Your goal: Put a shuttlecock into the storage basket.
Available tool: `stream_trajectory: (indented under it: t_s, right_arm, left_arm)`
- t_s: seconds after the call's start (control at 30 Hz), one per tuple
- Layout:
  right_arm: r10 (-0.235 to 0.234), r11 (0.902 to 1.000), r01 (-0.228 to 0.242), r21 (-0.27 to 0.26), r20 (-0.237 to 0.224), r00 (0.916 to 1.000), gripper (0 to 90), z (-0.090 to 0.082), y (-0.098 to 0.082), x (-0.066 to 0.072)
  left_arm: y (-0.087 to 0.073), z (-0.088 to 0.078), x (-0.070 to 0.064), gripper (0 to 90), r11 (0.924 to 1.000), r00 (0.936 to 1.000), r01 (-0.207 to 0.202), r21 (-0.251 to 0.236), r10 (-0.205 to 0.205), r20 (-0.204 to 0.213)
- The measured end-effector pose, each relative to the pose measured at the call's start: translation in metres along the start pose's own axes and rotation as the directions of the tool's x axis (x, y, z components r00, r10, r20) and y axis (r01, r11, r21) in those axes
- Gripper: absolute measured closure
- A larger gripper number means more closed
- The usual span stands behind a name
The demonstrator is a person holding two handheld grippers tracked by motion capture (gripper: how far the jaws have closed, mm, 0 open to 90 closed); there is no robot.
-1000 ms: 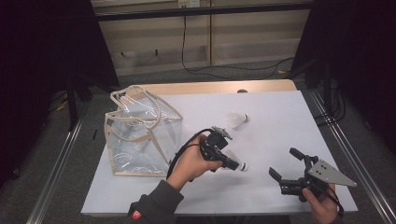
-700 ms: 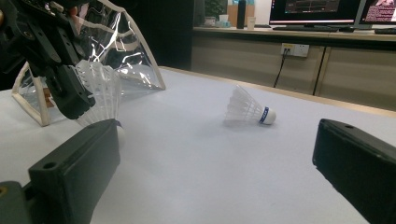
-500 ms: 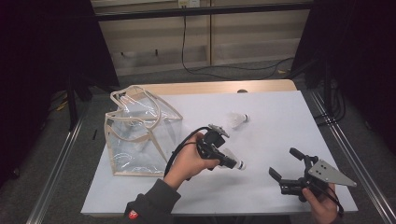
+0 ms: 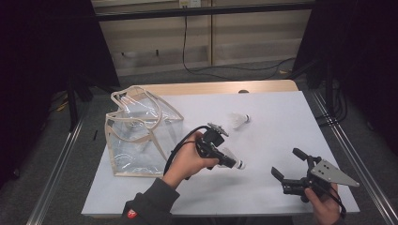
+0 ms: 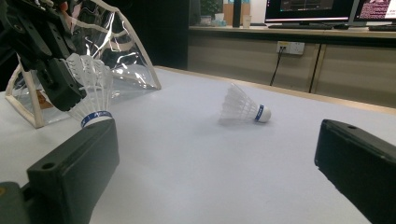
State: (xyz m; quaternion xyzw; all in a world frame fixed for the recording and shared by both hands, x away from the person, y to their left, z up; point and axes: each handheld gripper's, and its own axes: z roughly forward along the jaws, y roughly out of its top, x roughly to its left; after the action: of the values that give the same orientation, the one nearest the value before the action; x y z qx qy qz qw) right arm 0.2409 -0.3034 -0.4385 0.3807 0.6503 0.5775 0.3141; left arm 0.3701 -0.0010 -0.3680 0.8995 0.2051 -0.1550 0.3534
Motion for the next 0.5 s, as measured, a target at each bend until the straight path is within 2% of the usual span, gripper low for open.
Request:
stream_trajectory:
  t_s: [0.03, 0.07, 0.1, 0.17, 0.2, 0.27, 0.4, 0.43, 0.5]
  right_arm:
    - [0.001, 1.0000, -0.001, 0.000, 0.000, 1.0000, 0.0, 0.000, 0.000, 0.000]
    - [-0.002, 1.0000, 0.002, 0.001, 0.000, 1.0000, 0.0, 0.000, 0.000, 0.000]
    - [0.000, 1.0000, 0.000, 0.001, 0.000, 1.0000, 0.0, 0.001, 0.000, 0.000]
    - [0.000, 1.0000, 0.000, 0.001, 0.000, 1.0000, 0.0, 0.002, 0.000, 0.001]
    - [0.001, 1.0000, -0.001, -0.001, -0.001, 1.0000, 0.0, 0.002, 0.000, 0.001]
    - [-0.004, 1.0000, 0.004, 0.001, -0.002, 1.0000, 0.0, 0.003, 0.000, 0.000]
    - [0.002, 1.0000, -0.002, 0.001, -0.003, 1.0000, 0.0, 0.004, 0.000, 0.000]
    - [0.000, 1.0000, 0.000, 0.002, -0.007, 1.0000, 0.0, 0.004, 0.000, 0.000]
    - [0.004, 1.0000, -0.004, -0.001, -0.007, 1.0000, 0.0, 0.004, 0.001, 0.000]
  left_arm:
    - [0.000, 0.000, -0.001, 90.0, 0.9999, 0.9999, 0.012, -0.005, -0.012, 0.000]
    - [0.000, -0.001, 0.000, 90.0, 1.0000, 1.0000, 0.001, 0.000, -0.001, -0.002]
    - [-0.001, -0.002, -0.001, 90.0, 0.9999, 0.9999, 0.010, -0.006, -0.010, -0.003]
    - [-0.001, -0.004, 0.001, 90.0, 1.0000, 1.0000, 0.002, 0.003, -0.002, -0.003]
    - [-0.001, -0.004, 0.000, 90.0, 0.9998, 0.9998, 0.018, -0.010, -0.018, -0.006]
    - [-0.002, -0.006, 0.001, 90.0, 0.9996, 0.9997, 0.024, -0.013, -0.024, -0.006]
    - [-0.002, -0.009, 0.001, 90.0, 0.9996, 0.9996, 0.025, -0.014, -0.025, -0.010]
    - [-0.001, -0.010, 0.002, 90.0, 0.9999, 0.9998, 0.013, -0.003, -0.013, -0.013]
    - [-0.002, -0.011, 0.001, 90.0, 0.9996, 0.9996, 0.023, -0.014, -0.023, -0.014]
